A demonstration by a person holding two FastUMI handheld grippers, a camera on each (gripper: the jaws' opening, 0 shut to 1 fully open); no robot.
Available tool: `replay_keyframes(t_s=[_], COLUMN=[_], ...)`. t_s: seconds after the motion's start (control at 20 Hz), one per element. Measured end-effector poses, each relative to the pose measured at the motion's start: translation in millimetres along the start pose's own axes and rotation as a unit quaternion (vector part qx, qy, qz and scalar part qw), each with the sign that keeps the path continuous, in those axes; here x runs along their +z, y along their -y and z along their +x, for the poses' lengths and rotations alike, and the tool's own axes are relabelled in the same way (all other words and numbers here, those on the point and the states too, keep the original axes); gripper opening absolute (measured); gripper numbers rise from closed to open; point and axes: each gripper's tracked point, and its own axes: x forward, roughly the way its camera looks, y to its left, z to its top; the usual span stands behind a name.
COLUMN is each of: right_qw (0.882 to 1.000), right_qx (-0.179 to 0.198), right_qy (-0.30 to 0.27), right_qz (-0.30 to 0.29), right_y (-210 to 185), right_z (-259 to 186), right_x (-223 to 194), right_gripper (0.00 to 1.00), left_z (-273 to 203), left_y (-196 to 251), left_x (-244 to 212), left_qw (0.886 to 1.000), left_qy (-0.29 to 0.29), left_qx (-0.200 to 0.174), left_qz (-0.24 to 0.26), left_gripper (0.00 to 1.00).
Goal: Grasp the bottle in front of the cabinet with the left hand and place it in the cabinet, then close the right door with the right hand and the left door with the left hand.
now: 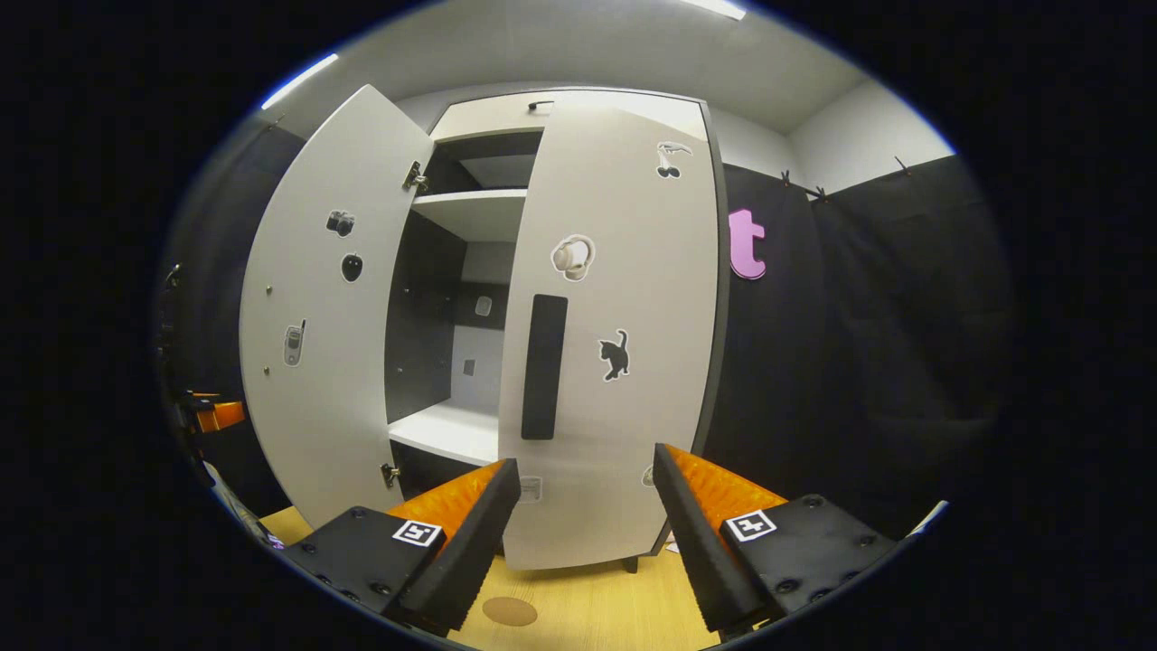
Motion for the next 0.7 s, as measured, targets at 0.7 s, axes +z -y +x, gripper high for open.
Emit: replay_keyframes(t_s=[0.7], right_qw=[1.000], right_qx=[-0.029], right_qy=[0.003], right_qz=[-0.006], right_y=[25.8], right_z=[-13.7], right_x=[4.0], right_gripper=[0.98], left_z=[30.3], left_y=[44.9], left_x=[-24.5], left_qw=[0.999], left_qy=[-0.024], left_qx=[-0.042], left_qz=[0.000], left_gripper=[0.94])
